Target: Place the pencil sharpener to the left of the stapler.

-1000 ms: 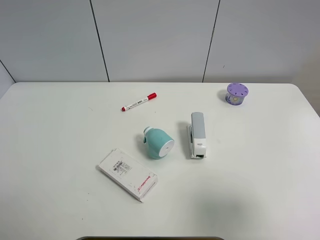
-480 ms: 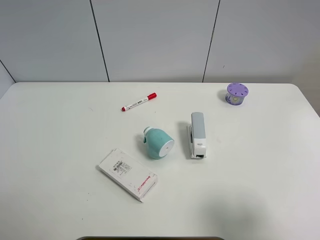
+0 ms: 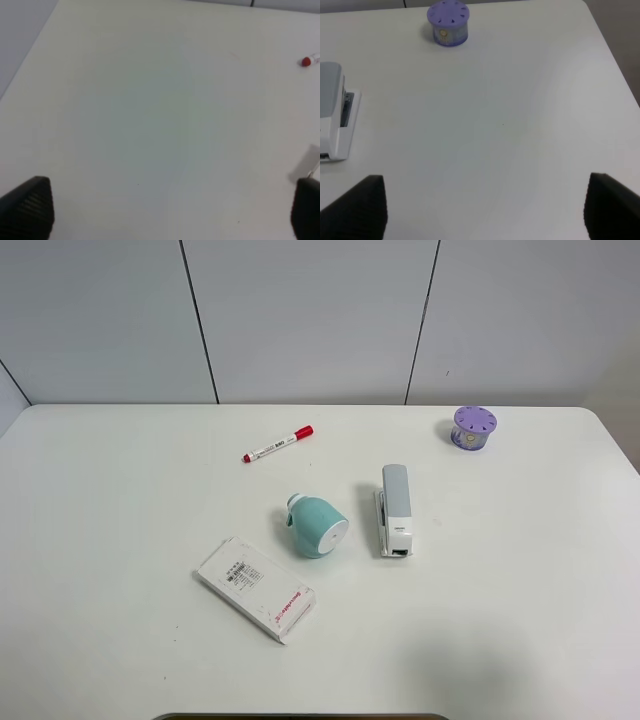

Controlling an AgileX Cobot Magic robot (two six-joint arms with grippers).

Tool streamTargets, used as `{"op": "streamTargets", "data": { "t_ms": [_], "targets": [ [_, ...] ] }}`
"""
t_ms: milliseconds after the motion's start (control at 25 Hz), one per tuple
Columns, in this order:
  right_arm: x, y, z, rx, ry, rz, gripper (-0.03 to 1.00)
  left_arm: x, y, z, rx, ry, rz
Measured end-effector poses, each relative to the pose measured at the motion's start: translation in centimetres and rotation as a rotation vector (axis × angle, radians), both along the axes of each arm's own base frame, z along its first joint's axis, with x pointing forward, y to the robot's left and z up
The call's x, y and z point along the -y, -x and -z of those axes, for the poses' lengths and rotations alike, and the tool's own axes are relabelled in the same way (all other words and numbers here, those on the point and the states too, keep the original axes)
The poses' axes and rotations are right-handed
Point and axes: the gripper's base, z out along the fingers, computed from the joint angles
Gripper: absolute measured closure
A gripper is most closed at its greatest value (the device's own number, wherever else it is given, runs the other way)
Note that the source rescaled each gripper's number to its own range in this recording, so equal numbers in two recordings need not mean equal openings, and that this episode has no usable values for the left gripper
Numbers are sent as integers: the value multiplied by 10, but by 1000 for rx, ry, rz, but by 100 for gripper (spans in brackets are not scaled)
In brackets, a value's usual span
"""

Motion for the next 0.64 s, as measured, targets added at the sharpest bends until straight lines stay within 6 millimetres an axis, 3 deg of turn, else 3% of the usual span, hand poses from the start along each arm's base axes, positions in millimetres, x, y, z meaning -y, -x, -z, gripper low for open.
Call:
{"op": "streamTargets", "data": {
  "t_ms": [640],
  "targets": [
    [0, 0, 0, 0, 0, 0, 29, 0, 0, 0, 0, 0, 0]
  ]
}}
